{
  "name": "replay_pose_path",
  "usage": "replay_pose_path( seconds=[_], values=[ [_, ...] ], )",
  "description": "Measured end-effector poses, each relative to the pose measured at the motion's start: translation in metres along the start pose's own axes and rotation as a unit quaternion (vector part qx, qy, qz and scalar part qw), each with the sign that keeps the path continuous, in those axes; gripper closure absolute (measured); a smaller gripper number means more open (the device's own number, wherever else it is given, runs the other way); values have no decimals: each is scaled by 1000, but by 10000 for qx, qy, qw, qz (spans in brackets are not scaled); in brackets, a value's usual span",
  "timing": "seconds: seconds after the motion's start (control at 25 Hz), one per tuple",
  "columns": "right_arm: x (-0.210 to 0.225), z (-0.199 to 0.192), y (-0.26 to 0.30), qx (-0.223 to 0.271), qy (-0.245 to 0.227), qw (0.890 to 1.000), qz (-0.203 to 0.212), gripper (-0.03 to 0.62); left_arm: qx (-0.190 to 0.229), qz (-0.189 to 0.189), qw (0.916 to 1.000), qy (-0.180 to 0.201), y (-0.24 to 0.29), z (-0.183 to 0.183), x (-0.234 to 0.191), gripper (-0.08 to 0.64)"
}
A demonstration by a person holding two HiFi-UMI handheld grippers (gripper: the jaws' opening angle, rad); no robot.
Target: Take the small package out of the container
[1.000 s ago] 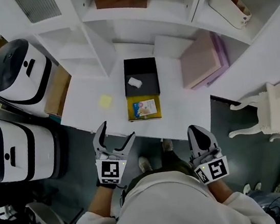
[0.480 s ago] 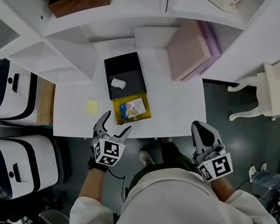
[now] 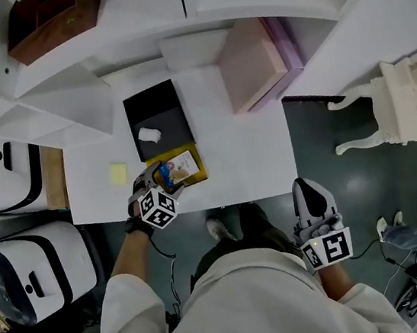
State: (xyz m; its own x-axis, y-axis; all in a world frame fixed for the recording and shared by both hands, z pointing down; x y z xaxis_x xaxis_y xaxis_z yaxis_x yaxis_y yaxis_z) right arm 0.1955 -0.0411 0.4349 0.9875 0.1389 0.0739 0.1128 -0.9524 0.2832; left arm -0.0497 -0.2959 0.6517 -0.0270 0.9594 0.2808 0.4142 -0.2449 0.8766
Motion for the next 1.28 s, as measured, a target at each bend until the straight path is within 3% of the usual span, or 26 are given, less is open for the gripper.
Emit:
replay_pose_path(
  seconds=[0.48,1.28],
  values=[
    [36,-13,-5,-234,165,9986,-449,568,-1079,-882,9885,580,74,-20,5,140],
    [54,-15,15,-397,193,9979,-483,568,-1517,-1530,9745,619,108,-20,12,138]
  ],
)
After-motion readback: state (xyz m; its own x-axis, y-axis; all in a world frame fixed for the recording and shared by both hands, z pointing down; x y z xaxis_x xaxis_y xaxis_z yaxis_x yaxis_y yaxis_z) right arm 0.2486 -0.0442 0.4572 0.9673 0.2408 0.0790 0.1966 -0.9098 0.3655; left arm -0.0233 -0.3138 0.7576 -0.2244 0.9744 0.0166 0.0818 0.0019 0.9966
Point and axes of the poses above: the fingertips, and each gripper's own axes: y forward along the fingers, x to its right, z out of its top, the point moved 5 cm from there along -y, backward along the fingers, and after that the axes turned 6 degrees about -x, right-handed, at the moved point
